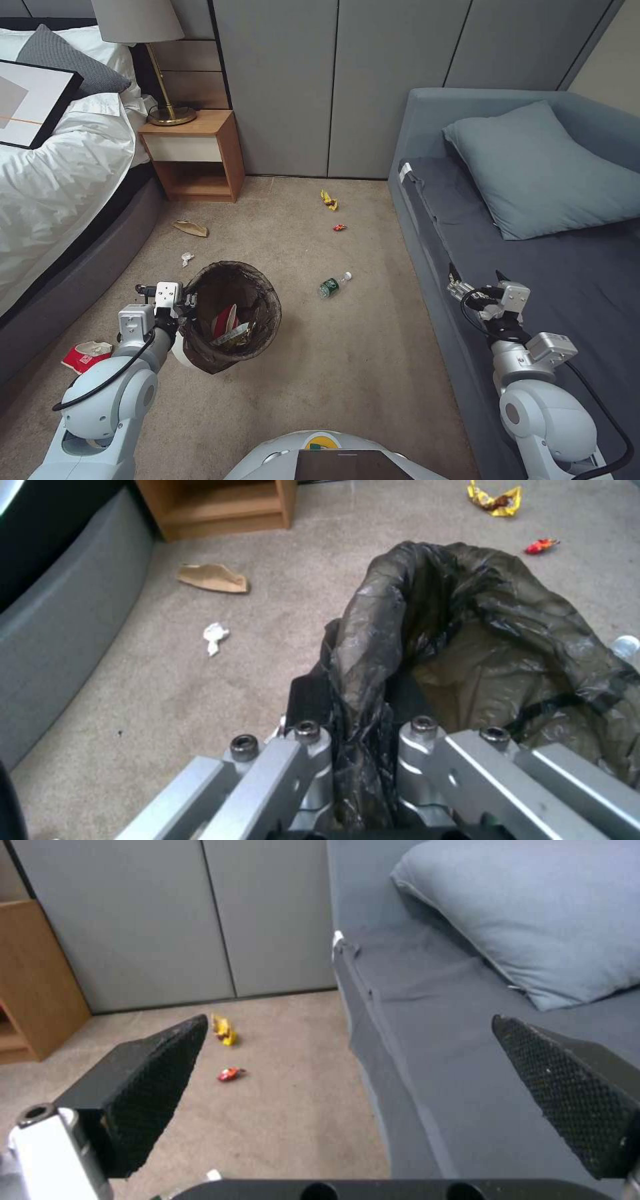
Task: Pick up the trash bin, then pick up the garbage from the floor and place it into the trash bin.
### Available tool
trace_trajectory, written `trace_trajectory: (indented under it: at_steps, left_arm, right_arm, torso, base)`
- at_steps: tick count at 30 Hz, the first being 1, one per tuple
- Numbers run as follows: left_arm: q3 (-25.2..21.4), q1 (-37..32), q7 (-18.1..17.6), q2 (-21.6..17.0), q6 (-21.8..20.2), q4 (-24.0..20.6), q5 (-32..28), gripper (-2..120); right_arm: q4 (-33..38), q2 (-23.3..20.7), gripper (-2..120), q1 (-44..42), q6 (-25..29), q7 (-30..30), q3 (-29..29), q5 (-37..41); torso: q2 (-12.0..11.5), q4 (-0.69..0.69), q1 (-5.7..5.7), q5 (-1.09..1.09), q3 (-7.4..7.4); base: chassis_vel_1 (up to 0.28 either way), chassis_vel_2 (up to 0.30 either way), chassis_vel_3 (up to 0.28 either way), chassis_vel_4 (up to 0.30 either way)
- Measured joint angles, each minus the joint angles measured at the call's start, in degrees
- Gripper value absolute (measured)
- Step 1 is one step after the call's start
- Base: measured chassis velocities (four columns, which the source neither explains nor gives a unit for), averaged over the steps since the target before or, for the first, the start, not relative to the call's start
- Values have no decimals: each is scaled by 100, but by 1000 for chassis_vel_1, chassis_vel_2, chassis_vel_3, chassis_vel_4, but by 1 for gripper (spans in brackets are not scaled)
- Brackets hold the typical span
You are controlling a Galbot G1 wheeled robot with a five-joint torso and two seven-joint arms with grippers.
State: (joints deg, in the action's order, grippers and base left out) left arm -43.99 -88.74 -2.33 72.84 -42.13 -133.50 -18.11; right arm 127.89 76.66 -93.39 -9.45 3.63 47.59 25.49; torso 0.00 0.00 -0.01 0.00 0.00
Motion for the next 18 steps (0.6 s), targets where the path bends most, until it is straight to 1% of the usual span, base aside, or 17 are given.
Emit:
trace_trajectory:
  at_steps: [3, 9, 18]
  left_arm:
    - [-4, 0, 2, -2, 0, -2, -1, 7]
    - [-18, -1, 4, -4, 0, -14, -1, 7]
    - [-20, 9, 6, 5, 0, -10, -1, 7]
  right_arm:
    - [-26, 2, 100, 38, 2, 0, -42, -2]
    - [-52, 1, 100, 85, -1, 9, -85, -3]
    - [-85, -15, 100, 103, 0, 3, -99, -6]
  torso:
    - [0, 0, 0, 0, 0]
    - [0, 0, 0, 0, 0]
    - [0, 1, 1, -1, 1]
  base:
    - [0, 0, 0, 0]
    - [-67, 57, 60, -49]
    - [-148, 124, 145, -141]
